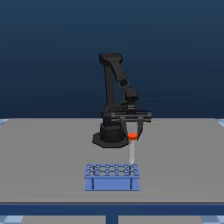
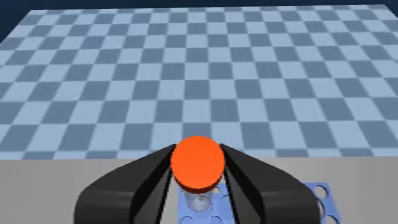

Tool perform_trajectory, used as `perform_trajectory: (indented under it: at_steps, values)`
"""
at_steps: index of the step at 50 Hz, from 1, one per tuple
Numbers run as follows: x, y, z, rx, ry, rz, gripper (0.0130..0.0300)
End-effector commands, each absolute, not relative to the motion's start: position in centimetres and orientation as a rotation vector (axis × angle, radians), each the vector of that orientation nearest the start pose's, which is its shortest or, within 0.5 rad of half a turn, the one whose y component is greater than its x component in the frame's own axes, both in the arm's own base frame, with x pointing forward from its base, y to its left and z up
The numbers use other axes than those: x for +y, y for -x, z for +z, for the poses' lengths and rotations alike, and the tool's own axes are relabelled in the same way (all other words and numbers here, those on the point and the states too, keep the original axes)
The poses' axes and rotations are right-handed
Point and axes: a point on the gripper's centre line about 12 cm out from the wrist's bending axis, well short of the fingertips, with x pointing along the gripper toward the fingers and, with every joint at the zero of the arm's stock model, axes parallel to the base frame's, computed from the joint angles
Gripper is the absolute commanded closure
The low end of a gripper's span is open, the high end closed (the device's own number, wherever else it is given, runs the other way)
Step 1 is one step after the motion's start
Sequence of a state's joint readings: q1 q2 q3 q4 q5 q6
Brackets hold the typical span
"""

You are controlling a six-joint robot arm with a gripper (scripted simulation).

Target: Pick up the centrifuge tube on the rack

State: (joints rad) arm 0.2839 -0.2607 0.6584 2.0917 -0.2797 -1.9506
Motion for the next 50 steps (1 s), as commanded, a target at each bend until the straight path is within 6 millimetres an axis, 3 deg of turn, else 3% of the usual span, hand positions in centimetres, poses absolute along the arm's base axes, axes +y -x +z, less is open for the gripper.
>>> perform_trajectory:
  at_steps: [1,50]
  values:
    - [7.19,-34.89,26.0,0.524,0.0,0.0,0.03]
    - [7.19,-34.89,26.36,0.524,0.0,0.0,0.03]
